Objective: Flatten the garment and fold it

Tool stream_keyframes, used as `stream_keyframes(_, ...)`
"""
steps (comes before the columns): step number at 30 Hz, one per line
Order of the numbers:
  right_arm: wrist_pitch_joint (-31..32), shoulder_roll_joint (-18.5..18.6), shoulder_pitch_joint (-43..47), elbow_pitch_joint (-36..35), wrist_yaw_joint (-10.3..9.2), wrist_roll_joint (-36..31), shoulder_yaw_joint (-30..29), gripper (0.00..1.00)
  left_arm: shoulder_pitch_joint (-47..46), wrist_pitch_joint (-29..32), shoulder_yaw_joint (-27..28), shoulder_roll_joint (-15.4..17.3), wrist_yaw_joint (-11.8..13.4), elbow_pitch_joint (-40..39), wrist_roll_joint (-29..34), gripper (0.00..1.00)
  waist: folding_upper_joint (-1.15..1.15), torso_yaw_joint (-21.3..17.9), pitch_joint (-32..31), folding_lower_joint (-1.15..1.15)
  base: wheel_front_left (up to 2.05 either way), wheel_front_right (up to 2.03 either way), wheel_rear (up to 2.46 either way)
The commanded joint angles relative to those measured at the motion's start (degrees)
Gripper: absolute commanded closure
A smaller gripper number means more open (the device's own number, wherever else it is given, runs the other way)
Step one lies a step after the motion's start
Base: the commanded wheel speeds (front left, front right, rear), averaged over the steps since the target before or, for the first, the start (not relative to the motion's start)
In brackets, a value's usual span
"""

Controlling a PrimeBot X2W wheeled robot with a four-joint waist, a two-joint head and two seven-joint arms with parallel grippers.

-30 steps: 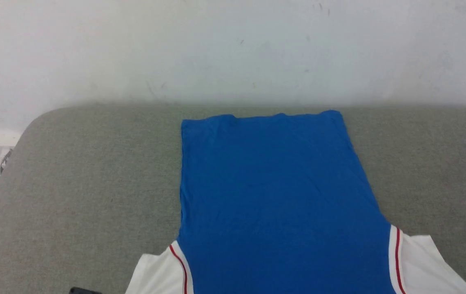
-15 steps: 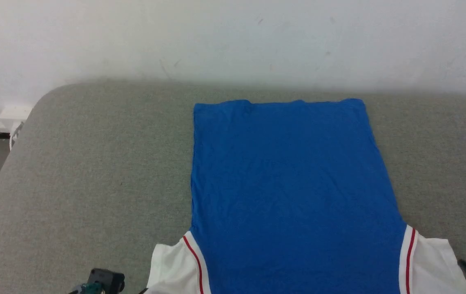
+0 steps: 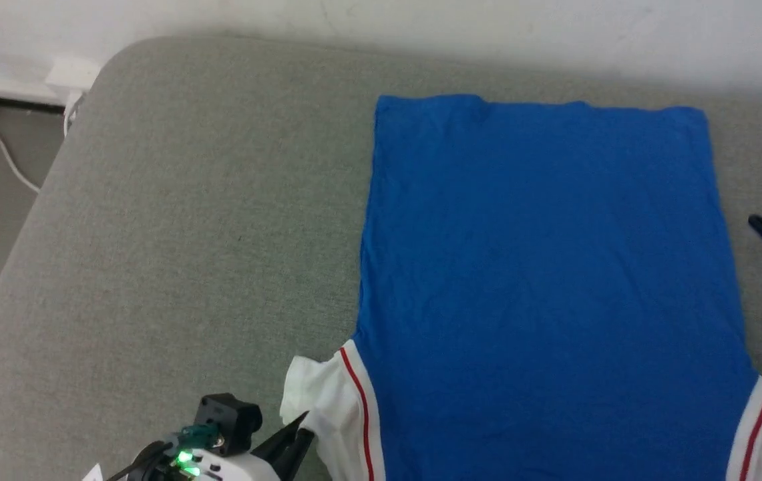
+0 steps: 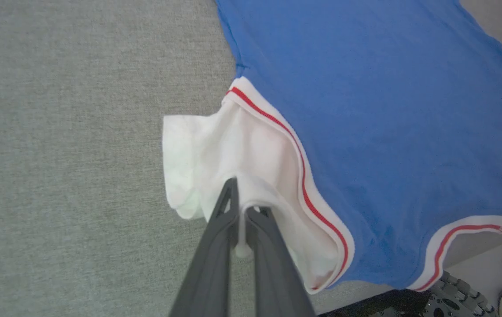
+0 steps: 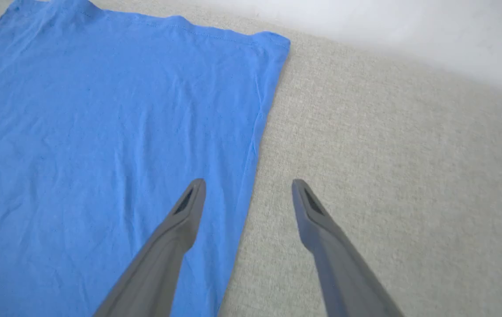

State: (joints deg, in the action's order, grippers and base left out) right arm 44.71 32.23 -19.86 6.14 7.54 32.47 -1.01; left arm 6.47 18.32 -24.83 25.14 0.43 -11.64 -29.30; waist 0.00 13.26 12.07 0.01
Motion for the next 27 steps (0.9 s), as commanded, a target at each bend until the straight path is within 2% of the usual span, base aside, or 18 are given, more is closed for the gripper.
stream_keyframes(1,2.01,0.05,-5.78,2.86,-0.05,-1.63,0.30,0.00,-1.55,-0.77,-0.83,-0.93,-0.61,-0.93,0.67,1.00,0.00,6.88,7.70,-0.01,0.00,0.00,0.00)
stream_keyframes(6,6.48,0.52,-17.77,11.61,-0.05,-6.13,-0.54,0.00,-3.89,-1.82,-2.89,-3.01,-1.24,-2.09,1.77,1.00,0.00,10.94,12.46,-0.01,0.00,0.00,0.00)
stream_keyframes(11,7.35,1.88,-25.57,19.72,-0.05,-11.89,-1.86,0.00,-5.81,-3.08,-4.47,-4.90,-1.81,-1.92,2.43,1.00,0.00,14.06,15.45,-0.01,0.00,0.00,0.00)
stream_keyframes(19,5.31,2.61,-30.39,27.64,-0.05,-17.12,-3.48,0.00,-7.11,-4.59,-5.72,-6.41,-2.16,-1.12,2.95,1.00,0.00,16.32,17.25,-0.01,0.00,0.00,0.00)
stream_keyframes(26,3.50,3.60,-30.25,33.08,-0.05,-19.71,-2.38,0.00,-7.73,-5.49,-6.79,-7.55,-2.30,0.08,3.10,1.00,0.00,16.78,17.64,-0.01,0.00,0.00,0.00)
stream_keyframes(27,3.49,3.53,-29.89,33.79,-0.05,-19.47,-2.23,0.23,-7.78,-5.55,-6.85,-7.61,-2.29,0.29,3.08,1.00,0.00,16.71,17.50,-0.01,0.00,0.00,0.00)
